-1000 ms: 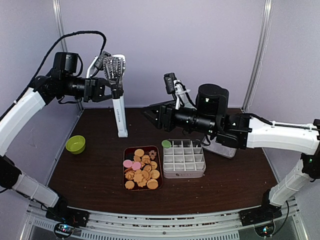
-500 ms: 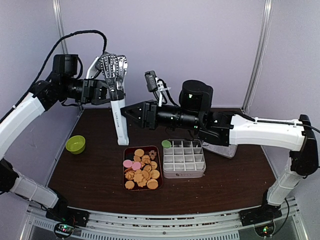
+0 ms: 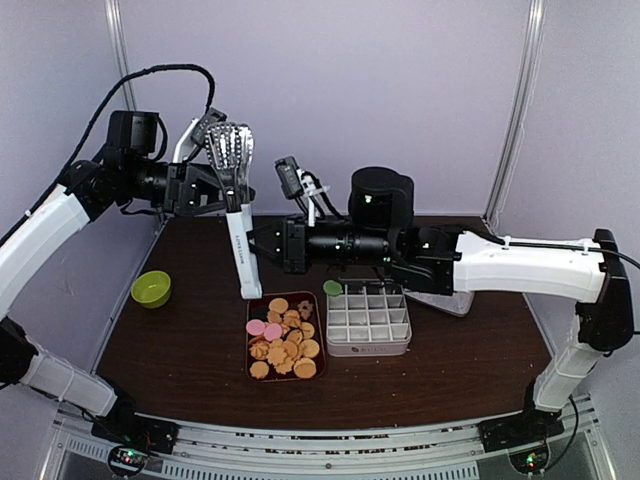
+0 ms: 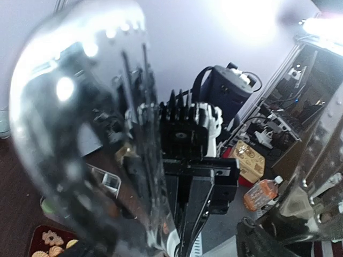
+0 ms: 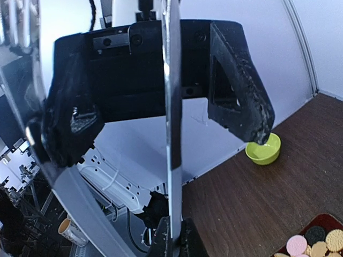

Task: Pack the cookies
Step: Pass from the left arm to the right, then pass from the right arm to the left, then pass from the left arm to the right

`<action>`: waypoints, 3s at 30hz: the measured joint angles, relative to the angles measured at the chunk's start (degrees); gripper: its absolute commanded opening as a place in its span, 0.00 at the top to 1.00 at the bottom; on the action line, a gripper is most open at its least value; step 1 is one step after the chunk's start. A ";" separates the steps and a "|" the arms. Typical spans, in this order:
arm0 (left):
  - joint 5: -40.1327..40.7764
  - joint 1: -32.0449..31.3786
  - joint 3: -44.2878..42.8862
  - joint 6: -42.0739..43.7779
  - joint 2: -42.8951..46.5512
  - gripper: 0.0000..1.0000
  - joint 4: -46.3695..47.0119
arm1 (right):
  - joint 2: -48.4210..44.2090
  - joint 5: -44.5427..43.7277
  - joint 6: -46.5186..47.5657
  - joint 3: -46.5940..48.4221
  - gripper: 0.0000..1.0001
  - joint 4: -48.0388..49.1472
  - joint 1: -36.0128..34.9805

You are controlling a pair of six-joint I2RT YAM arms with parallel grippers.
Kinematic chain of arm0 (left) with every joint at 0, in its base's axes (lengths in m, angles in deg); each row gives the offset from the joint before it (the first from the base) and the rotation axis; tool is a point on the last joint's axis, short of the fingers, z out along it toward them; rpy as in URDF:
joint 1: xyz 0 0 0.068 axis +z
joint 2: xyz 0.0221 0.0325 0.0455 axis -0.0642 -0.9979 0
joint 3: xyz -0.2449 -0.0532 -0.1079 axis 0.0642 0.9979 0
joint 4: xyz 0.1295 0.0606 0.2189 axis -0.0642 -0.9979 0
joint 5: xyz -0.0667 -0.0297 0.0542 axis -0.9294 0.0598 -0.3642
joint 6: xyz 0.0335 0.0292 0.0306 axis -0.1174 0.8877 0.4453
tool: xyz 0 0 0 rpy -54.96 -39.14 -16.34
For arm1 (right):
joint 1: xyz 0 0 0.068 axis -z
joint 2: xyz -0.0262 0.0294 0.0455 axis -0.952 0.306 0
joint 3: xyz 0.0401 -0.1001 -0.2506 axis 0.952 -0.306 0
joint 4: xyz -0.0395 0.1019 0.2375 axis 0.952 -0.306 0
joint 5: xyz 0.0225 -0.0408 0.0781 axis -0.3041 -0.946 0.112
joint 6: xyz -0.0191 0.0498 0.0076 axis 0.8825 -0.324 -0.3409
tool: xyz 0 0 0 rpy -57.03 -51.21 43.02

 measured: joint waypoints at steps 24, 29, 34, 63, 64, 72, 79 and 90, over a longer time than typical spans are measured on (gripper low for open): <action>21.07 2.01 -8.76 64.59 -1.81 0.36 -52.11 | 2.67 -22.29 25.27 14.47 1.00 -58.31 -2.91; 24.02 1.20 -8.33 65.22 -3.32 0.46 -51.89 | 7.67 -24.11 26.99 19.80 1.00 -62.42 -4.72; 26.80 -1.57 -5.11 65.46 -3.30 0.55 -51.89 | 11.26 -25.00 27.67 22.75 1.00 -65.81 -5.44; 35.56 -8.13 1.44 64.06 -2.08 1.00 -48.68 | 16.09 -25.11 28.81 30.53 1.00 -71.08 -6.12; 35.60 -8.26 1.57 64.50 -1.99 1.00 -48.61 | 16.11 -25.14 28.87 30.53 0.99 -71.19 -6.12; 36.37 -8.50 3.13 62.71 -1.49 1.00 -46.69 | 15.08 -28.59 27.56 29.44 0.27 -67.73 -5.95; 32.20 -7.74 2.78 55.04 -0.90 1.00 -42.99 | -5.75 -27.89 19.08 7.06 0.00 -47.69 1.62; 11.78 1.53 1.31 19.30 1.18 1.00 -14.93 | -33.29 -16.09 1.70 -27.89 0.00 -2.38 11.17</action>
